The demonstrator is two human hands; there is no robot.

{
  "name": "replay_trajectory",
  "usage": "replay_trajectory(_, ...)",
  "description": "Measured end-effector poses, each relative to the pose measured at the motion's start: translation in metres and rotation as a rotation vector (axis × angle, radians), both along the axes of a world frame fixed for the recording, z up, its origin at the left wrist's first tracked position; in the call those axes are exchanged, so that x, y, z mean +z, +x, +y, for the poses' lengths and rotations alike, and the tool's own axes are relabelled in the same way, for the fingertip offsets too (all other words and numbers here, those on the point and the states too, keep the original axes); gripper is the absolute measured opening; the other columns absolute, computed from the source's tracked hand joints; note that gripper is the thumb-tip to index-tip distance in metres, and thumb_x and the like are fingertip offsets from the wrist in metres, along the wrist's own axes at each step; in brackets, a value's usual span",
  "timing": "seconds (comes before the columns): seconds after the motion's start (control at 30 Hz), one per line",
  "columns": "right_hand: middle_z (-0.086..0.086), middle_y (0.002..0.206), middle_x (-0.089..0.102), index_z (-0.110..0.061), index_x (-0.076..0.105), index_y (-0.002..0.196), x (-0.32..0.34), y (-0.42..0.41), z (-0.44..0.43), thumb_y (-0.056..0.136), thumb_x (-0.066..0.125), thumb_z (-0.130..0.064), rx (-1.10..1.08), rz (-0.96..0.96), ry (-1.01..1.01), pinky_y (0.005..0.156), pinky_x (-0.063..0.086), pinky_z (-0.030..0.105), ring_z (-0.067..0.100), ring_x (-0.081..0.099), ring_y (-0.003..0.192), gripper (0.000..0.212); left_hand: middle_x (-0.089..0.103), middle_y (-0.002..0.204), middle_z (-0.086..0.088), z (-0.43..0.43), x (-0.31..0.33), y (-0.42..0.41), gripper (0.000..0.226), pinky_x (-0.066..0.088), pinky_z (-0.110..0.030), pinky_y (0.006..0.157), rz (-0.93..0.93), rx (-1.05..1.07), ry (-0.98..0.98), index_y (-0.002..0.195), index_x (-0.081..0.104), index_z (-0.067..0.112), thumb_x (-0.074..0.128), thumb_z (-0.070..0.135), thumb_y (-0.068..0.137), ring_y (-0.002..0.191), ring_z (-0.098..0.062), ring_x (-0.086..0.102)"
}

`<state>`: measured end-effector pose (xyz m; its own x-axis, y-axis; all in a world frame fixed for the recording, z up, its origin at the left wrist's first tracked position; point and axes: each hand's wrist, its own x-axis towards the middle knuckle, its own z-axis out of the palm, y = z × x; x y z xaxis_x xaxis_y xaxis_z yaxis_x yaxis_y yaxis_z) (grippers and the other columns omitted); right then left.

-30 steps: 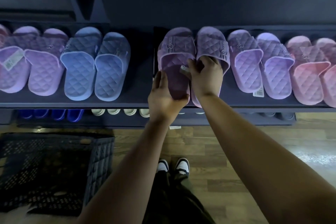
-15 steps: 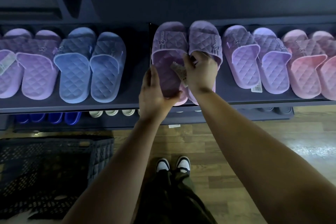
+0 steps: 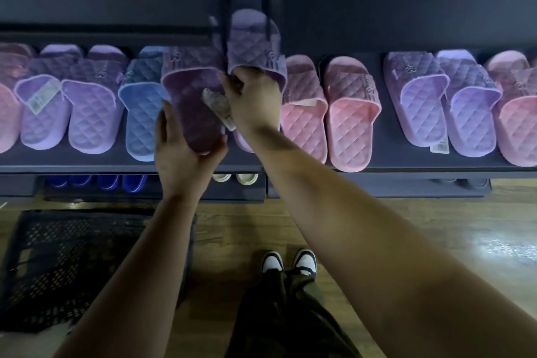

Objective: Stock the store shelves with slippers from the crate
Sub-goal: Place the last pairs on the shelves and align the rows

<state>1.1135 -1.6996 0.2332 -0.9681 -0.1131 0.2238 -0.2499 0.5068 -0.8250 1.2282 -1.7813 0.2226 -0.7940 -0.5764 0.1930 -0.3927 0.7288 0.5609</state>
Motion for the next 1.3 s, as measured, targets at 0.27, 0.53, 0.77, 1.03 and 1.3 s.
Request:
replay_trajectory(0.27, 0.016, 0.088, 0.064, -0.004, 0.060, 0.080, -0.016, 0.007, -0.006, 0.091, 0.058, -0.037, 0.200, -0.217, 0.128, 0.062, 0.035, 0.030, 0.028, 0.057, 0.081, 0.035, 0.020, 0.152, -0.027, -0.006, -0.008, 0.002, 0.094, 0.034, -0.048, 0.108, -0.143, -0.084, -0.060, 0.147, 0.016, -0.005, 0.068, 0.038, 0.081, 0.142, -0.037, 0.020)
replay_trajectory(0.53, 0.006, 0.092, 0.072, -0.011, 0.071, 0.098, -0.015, 0.007, 0.032, 0.089, 0.053, -0.023, 0.220, -0.090, 0.107, 0.061, 0.043, 0.020, 0.020, 0.064, 0.076, 0.023, 0.012, 0.155, -0.025, 0.016, -0.017, 0.003, 0.073, 0.010, -0.047, 0.118, -0.135, -0.101, -0.133, 0.143, 0.027, -0.005, 0.046, 0.042, 0.092, 0.145, -0.037, 0.011)
replay_trajectory(0.77, 0.011, 0.097, 0.071, -0.009, 0.070, 0.100, -0.001, 0.004, 0.111, 0.083, 0.053, -0.006, 0.046, 0.000, 0.183, 0.064, 0.045, 0.028, 0.027, 0.064, 0.081, 0.024, 0.048, 0.132, -0.021, 0.089, 0.000, -0.024, 0.052, 0.037, -0.046, 0.103, 0.068, -0.134, -0.140, 0.128, 0.050, 0.000, 0.059, 0.025, 0.083, 0.124, -0.035, 0.044)
replay_trajectory(1.03, 0.019, 0.100, 0.065, -0.004, 0.070, 0.102, -0.017, -0.017, 0.243, 0.081, 0.055, -0.003, -0.098, -0.104, 0.317, 0.078, 0.048, 0.036, 0.035, 0.060, 0.091, 0.026, 0.058, 0.109, -0.019, 0.192, -0.008, -0.058, 0.036, 0.045, -0.044, 0.086, 0.112, -0.380, -0.163, 0.106, 0.060, -0.001, 0.060, 0.025, 0.082, 0.100, -0.037, 0.056)
replay_trajectory(1.3, 0.018, 0.114, 0.060, -0.007, 0.066, 0.108, -0.042, -0.048, 0.382, 0.082, 0.055, -0.014, -0.146, -0.225, 0.483, 0.094, 0.038, 0.041, 0.038, 0.052, 0.108, 0.029, 0.053, 0.125, -0.011, 0.309, -0.024, -0.117, 0.053, 0.047, -0.043, 0.090, -0.067, -0.542, -0.044, 0.123, 0.053, 0.006, 0.057, 0.044, 0.085, 0.110, -0.031, 0.052)
